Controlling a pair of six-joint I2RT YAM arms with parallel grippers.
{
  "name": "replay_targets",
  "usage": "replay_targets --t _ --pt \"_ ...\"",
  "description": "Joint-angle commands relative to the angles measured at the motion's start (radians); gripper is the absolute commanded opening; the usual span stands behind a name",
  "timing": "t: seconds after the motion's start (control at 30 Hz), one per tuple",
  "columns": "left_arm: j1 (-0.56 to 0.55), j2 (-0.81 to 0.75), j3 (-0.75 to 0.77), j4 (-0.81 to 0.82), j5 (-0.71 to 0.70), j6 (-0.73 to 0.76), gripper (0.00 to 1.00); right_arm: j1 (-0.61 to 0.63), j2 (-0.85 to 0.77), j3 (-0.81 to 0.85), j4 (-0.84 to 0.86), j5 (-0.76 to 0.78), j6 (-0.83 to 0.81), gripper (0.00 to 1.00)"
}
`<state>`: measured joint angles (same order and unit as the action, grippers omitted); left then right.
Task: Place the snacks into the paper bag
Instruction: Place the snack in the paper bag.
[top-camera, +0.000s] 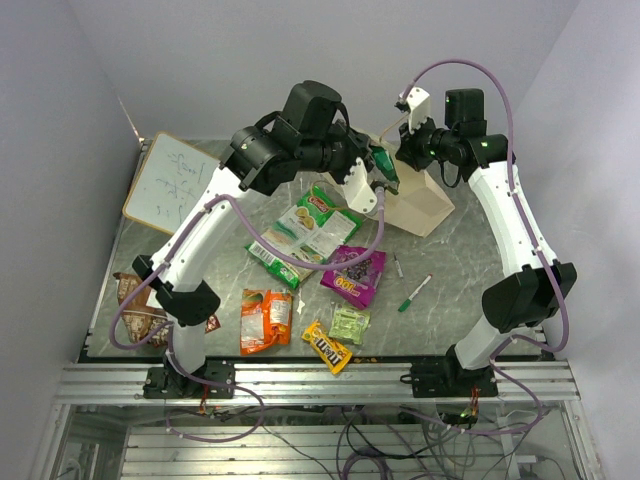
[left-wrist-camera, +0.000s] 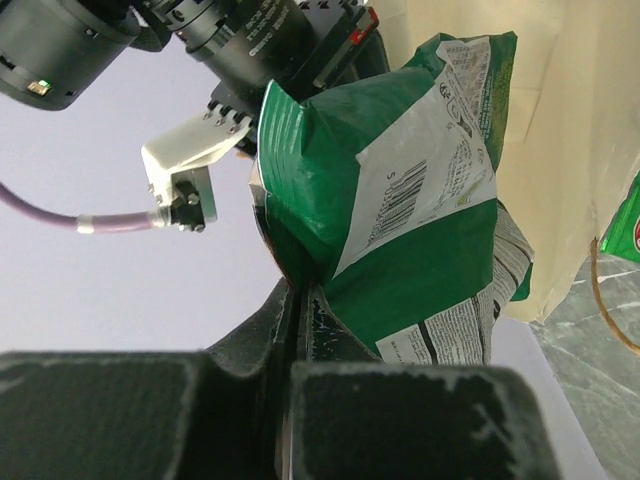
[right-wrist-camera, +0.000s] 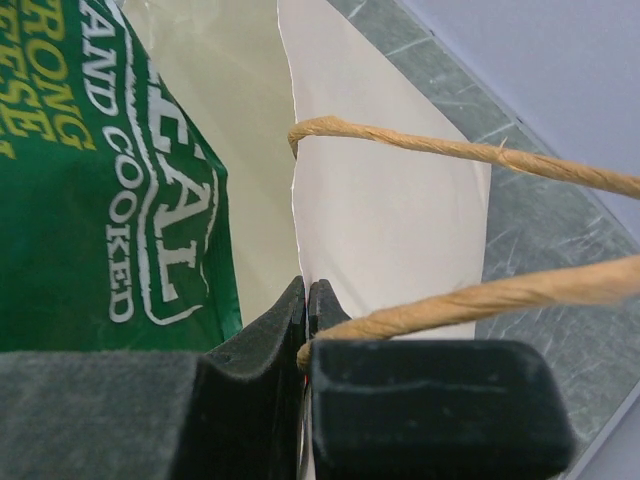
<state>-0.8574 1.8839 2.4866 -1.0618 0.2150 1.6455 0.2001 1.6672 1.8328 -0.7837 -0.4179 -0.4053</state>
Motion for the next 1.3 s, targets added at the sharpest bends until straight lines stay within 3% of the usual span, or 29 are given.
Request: replay_targets --t 0.0,0.53,1.03,1.27 --pt "-0.006 0.031 -0.015 0.025 0.055 0.043 0.07 -0.004 0.007 0.025 -0.030 -0.042 -0.001 0.00" --pt "0.023 0.103 -0.144 0.053 0.188 0.071 0.07 -0.106 0.023 0.063 -0.056 -0.159 0.059 0.00" --pt "0.062 0.181 -0.207 0.099 0.256 0.049 0.07 -0.153 0.032 0.029 -0.050 -0.169 0.079 0.00" --pt "0.066 0.199 -0.232 0.138 0.260 -0.027 0.14 -0.157 0.034 0.028 -0.043 -0.166 0.085 0.00"
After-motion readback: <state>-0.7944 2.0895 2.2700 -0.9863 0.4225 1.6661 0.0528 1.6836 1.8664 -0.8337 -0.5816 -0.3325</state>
